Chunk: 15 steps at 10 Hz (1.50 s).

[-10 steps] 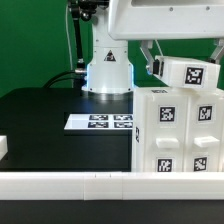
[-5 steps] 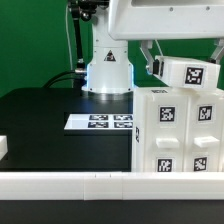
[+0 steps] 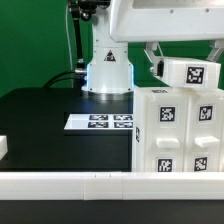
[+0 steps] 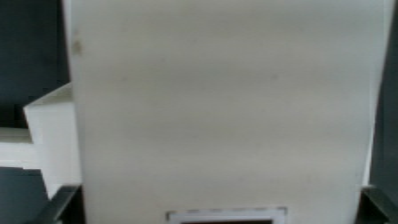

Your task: Assemble cabinet

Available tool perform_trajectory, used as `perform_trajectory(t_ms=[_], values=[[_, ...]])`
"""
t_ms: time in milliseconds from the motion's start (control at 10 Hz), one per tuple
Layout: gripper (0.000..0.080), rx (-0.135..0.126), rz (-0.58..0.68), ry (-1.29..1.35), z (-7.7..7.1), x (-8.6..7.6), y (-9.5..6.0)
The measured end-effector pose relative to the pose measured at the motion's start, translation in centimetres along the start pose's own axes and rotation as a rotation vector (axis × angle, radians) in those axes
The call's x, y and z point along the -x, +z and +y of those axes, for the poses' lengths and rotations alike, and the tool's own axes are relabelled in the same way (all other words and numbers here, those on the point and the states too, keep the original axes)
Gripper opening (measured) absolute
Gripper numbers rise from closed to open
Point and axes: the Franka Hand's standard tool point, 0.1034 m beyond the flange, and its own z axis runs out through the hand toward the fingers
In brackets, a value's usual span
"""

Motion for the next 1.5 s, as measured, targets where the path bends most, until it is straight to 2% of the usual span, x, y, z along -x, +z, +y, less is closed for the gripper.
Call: perform_trajectory(t_ms=[600,900,1100,1200,1300,1500], values=[[0.0550,0.000,0.000,0.000,0.02,-0.01,0.01],[0.0548,-0.002,0.016,0.158,0.05,-0.25,0.13],[0.0540,-0.040,0.007,0.440,0.03,-0.24,0.20],[0.0540,-0.069,0.000,0.562,-0.02,-0.31,0.23],[0.0540,-0.048,0.007,0.531,-0.05,-0.44,0.22],[0.0540,-0.056,0.002,0.650,-0.18,-0.43,0.23]])
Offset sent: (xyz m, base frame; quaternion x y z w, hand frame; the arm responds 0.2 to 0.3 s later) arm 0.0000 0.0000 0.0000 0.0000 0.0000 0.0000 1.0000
